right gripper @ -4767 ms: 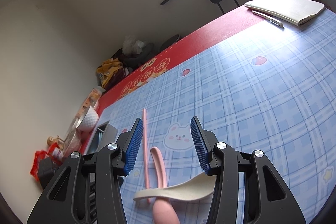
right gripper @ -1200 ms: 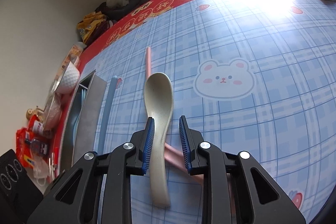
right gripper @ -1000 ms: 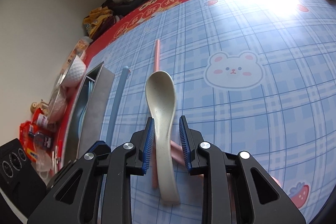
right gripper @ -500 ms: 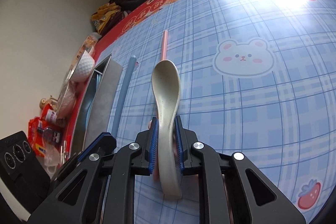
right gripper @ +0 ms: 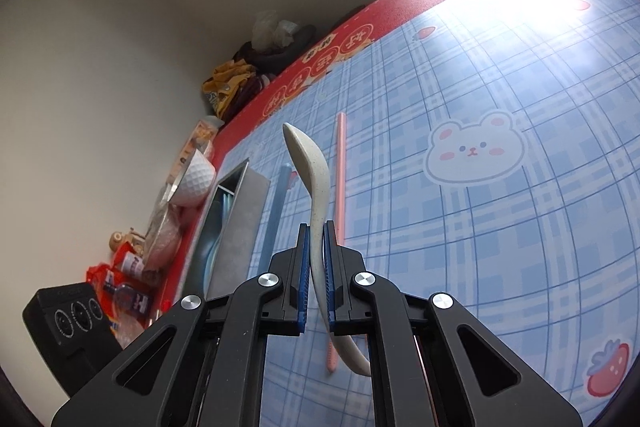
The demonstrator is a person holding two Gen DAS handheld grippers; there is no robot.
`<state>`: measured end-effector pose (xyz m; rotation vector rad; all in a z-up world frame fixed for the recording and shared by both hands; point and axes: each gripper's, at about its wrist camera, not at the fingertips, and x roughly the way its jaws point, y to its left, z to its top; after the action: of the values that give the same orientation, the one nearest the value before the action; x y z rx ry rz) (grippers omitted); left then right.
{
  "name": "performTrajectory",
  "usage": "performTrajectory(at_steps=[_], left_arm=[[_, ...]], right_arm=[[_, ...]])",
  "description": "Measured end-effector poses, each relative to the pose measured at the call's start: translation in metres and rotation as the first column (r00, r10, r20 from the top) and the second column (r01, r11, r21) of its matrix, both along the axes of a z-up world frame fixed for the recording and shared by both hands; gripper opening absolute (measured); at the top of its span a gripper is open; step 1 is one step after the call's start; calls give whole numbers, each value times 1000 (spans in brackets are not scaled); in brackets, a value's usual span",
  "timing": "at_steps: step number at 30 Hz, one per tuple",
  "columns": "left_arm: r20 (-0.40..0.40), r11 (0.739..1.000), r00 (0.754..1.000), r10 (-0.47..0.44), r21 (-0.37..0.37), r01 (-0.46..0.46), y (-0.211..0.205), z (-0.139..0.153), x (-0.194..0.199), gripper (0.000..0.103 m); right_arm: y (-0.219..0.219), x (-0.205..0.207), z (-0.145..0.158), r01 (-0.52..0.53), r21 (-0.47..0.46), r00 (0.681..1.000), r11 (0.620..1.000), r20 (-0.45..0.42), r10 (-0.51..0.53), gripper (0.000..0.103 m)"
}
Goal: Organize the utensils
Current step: 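Carry the light blue chopstick into the caddy with the left gripper while the right holds the spoon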
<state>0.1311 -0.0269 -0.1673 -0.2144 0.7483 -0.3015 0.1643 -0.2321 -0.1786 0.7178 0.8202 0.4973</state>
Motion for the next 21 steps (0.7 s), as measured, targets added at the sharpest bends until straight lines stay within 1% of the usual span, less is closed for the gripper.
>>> performTrajectory(at_steps=[6, 10, 13, 15, 17, 20, 21], left_arm=[[2, 1000, 1000, 5, 26, -5, -4, 1, -1, 7], [-1, 999, 1000, -6, 38, 6, -7, 1, -1, 6], [1, 999, 1000, -13, 49, 13, -9, 3, -1, 7], [-5, 1000, 1000, -13, 28, 13, -6, 6, -2, 6], [-19, 1000, 1000, -11, -15, 11, 1, 10, -2, 7], [-67, 996, 998, -4, -88, -2, 14, 16, -1, 7], [-77, 995, 997, -3, -101, -5, 17, 19, -1, 7]], right_arm=[[-8, -2, -1, -2, 60, 999, 998, 43, 0, 7], [-13, -1, -8, -9, 107, 1000, 994, 27, 6, 7], [-16, -4, -7, -11, 112, 999, 994, 46, 6, 7], [-16, -4, -7, -18, 116, 999, 993, 47, 13, 7], [-17, -4, -7, -17, 123, 999, 992, 46, 11, 7], [-17, -4, -9, -13, 134, 999, 991, 34, 9, 7], [-18, -4, -9, -11, 137, 999, 991, 31, 7, 7]])
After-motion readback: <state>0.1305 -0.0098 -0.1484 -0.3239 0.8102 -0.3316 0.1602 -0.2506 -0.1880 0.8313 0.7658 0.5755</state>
